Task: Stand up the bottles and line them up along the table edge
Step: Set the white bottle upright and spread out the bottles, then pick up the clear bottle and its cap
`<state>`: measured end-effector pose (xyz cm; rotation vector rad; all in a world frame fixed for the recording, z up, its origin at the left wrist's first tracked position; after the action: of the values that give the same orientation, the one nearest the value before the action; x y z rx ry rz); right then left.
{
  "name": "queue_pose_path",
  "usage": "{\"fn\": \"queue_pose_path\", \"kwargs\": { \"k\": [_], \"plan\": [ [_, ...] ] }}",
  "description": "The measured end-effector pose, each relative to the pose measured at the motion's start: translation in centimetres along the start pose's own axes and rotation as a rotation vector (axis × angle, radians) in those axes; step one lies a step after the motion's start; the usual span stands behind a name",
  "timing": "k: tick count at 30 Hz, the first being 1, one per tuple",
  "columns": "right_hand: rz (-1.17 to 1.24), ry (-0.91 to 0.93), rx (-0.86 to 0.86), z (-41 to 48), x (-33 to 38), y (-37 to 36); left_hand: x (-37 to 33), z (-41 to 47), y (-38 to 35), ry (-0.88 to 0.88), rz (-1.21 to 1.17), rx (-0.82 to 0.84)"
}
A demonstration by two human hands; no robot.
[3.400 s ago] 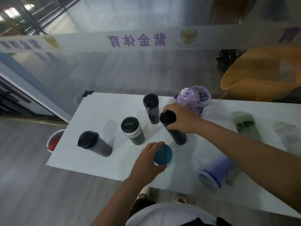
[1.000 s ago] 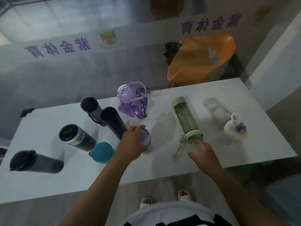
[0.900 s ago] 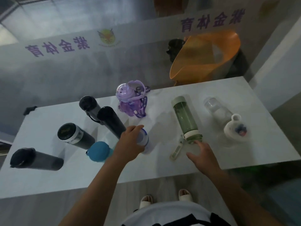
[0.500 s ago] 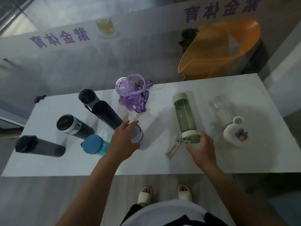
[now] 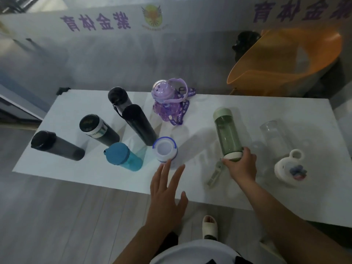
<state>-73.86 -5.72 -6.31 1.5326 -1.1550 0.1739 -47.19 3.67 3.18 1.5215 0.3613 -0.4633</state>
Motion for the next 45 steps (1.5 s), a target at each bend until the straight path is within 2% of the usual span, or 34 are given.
{"fn": "queue_pose_path", "kwargs": {
  "k": [6, 11, 15, 20, 24, 32, 38, 42, 45],
  "plan": [
    [-0.194, 0.298, -0.095, 1.1, 9.7, 6.2, 1.4, 2.6, 1.7, 0.029, 0.021, -0.021],
    [-0.332, 0.468, 0.028, 1.9, 19.8, 7.2, 1.7, 4.8, 2.1, -0.011, 0.084, 0.054],
    [-0.396, 0.486, 0.118, 0.1, 22.9, 5.7, 1.7, 5.4, 2.3, -0.082, 0.145, 0.126],
    [-0.513, 0.468, 0.182, -2.5, 22.3, 3.1, 2.0, 5.7, 3.0, -0.160, 0.199, 0.205],
    [-0.559, 0.423, 0.144, -3.7, 21.3, 1.6, 2.6, 5.9, 3.4, -0.216, 0.192, 0.267],
    [-0.327, 0.338, 0.140, -4.9, 19.8, 2.2, 3.6, 7.2, 4.2, -0.304, 0.118, 0.300],
    [-0.140, 0.341, -0.129, -9.1, 18.6, 9.5, -0.1, 7.7, 5.3, -0.366, -0.102, 0.244],
    [-0.062, 0.264, -0.257, -10.9, 14.4, 16.7, -4.5, 6.2, 5.3, -0.581, -0.271, 0.110],
    [-0.022, 0.156, -0.305, -10.1, 9.4, 21.0, -6.6, 5.9, 3.2, -0.614, -0.266, 0.168]
  ]
}}
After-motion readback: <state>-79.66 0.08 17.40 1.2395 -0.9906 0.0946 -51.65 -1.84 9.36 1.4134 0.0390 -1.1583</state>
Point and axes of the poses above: each hand's wrist, its own z-axis towards the middle knuckle, its own y-axis out of the back of the hand, x = y × z, the point moved 8 cm from there along z, towards the middle knuckle
